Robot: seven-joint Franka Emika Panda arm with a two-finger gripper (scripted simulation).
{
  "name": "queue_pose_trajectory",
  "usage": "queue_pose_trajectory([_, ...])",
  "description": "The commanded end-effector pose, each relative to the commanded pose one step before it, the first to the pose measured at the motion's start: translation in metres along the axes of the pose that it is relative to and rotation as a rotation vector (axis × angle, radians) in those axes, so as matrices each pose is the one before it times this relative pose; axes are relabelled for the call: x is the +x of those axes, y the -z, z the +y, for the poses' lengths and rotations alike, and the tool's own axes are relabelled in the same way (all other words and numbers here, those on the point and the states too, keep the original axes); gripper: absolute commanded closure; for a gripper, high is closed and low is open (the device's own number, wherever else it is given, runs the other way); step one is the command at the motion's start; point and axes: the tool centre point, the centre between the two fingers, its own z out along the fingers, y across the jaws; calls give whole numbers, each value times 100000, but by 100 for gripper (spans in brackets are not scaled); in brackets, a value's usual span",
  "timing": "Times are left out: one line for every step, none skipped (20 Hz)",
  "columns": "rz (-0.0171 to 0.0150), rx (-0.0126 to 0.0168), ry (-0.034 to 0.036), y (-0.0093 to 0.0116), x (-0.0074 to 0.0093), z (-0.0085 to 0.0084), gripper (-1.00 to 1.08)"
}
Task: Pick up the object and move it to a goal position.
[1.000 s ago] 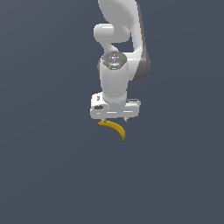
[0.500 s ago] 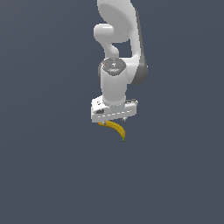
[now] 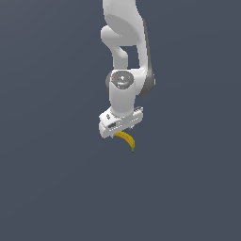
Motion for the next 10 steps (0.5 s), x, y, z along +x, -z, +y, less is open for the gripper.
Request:
queue_pose_trajectory([-108,-126,7482,-840,-380,-175,-92])
queue_pose_trajectory([-40,-28,2928,-328,-145,-89,-92])
queue_pose_trajectory([-34,-20,2932,-326,-143,-97,-92])
queue_pose_trajectory([-27,-12,2912,-321,-138,-105,-92])
queue_pose_trajectory([-19,-4,2782,-303,-129,-107,-92])
queue_pose_trajectory([-12,2,2634,-285,-119,-108,-92])
queue_pose_trajectory([-5,7,2486,-267,-109,-108,-92])
queue_pose_trajectory([0,11,2338,-249,-99,-107,-92])
queue_pose_trajectory([5,14,2188,-231,-90,-104,-92])
queue_pose_trajectory([9,16,2039,-214,-81,-101,-92])
